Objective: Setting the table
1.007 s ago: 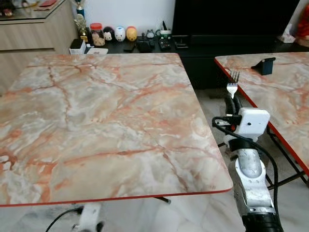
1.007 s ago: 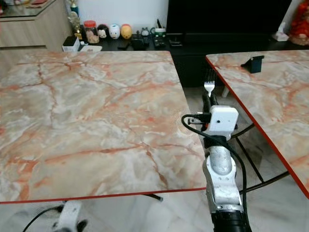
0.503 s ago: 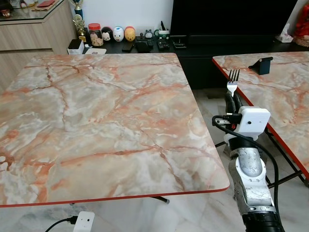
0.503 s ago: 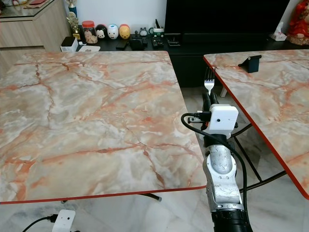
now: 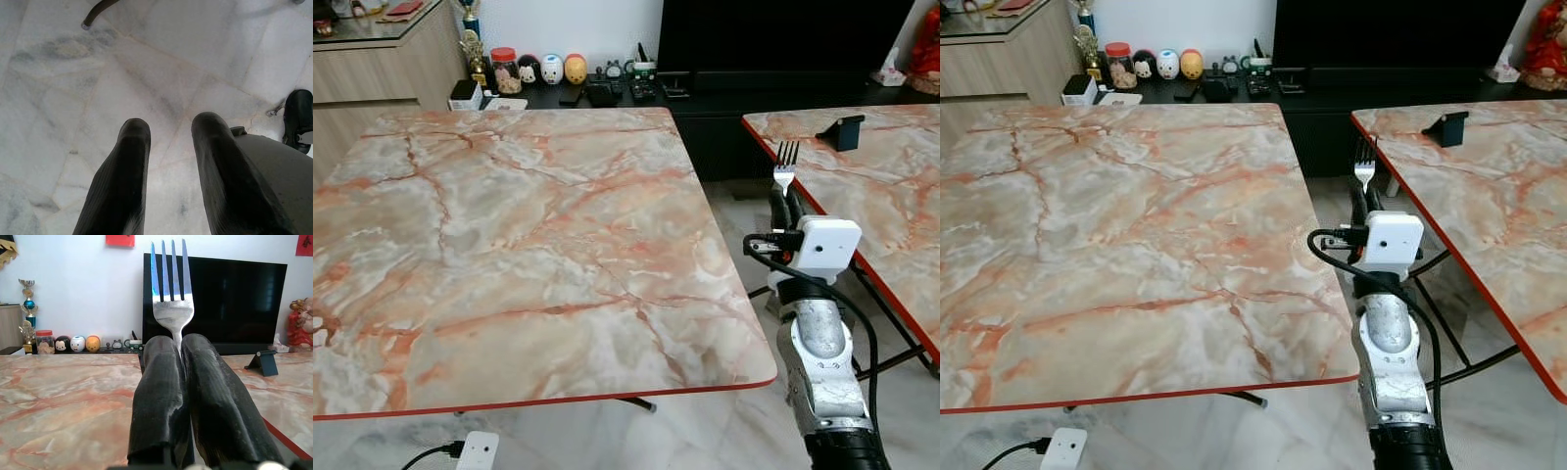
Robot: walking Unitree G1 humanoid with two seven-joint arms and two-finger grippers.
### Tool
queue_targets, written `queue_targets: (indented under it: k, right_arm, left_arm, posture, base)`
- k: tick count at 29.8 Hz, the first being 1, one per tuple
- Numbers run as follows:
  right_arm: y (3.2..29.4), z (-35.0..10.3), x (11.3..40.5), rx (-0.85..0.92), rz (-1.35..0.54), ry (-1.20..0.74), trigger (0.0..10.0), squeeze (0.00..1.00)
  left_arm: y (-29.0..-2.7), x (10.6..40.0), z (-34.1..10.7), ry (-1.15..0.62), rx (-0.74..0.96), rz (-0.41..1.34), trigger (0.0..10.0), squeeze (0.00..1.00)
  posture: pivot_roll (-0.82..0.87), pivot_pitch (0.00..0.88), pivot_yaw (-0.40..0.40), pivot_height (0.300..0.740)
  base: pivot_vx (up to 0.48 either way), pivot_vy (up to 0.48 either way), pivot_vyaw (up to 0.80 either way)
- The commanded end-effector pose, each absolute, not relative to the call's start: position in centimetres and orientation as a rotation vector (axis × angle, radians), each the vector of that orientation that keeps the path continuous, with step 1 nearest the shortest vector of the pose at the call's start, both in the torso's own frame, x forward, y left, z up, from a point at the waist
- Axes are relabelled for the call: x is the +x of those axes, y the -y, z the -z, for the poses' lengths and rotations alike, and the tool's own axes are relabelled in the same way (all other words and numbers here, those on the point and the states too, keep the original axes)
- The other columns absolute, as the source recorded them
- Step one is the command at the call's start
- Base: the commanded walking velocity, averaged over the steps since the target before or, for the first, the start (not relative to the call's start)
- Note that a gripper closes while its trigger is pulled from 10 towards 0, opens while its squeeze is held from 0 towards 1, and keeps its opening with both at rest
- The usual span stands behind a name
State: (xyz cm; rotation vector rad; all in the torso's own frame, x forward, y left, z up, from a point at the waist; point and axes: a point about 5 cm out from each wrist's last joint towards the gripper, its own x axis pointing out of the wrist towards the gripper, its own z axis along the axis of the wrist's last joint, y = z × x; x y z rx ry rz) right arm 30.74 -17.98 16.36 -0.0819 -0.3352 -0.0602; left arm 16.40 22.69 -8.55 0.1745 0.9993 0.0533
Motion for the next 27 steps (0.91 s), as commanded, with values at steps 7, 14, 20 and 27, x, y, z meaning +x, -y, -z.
queue_targets:
  k: [7,14,20,27]
  right_arm:
    - [17.98,-16.42,30.93,-0.078,0.061,0.337,10.0,0.00]
    - [18.14,-16.53,31.02,-0.082,0.066,0.340,10.0,0.00]
    - [18.23,-16.56,31.02,-0.085,0.068,0.342,10.0,0.00]
    - [18.30,-16.60,31.02,-0.086,0.068,0.345,10.0,0.00]
  left_arm:
    - [-22.90,15.91,8.75,-1.032,0.184,-0.046,10.0,0.00]
    - [-22.90,15.97,8.71,-1.031,0.209,-0.031,10.0,0.00]
    - [-22.88,15.96,8.72,-1.029,0.201,-0.030,10.0,0.00]
    - [-22.83,15.93,8.73,-1.026,0.192,-0.027,10.0,0.00]
  posture:
    - [0.02,0.000,-0.021,0.740]
    - [0.02,0.000,-0.021,0.740]
    - [0.02,0.000,-0.020,0.740]
    - [0.02,0.000,-0.021,0.740]
  base:
    - [0.000,0.000,0.00]
    - [0.000,-0.034,0.00]
    - [0.000,-0.269,0.00]
    - [0.000,-0.302,0.00]
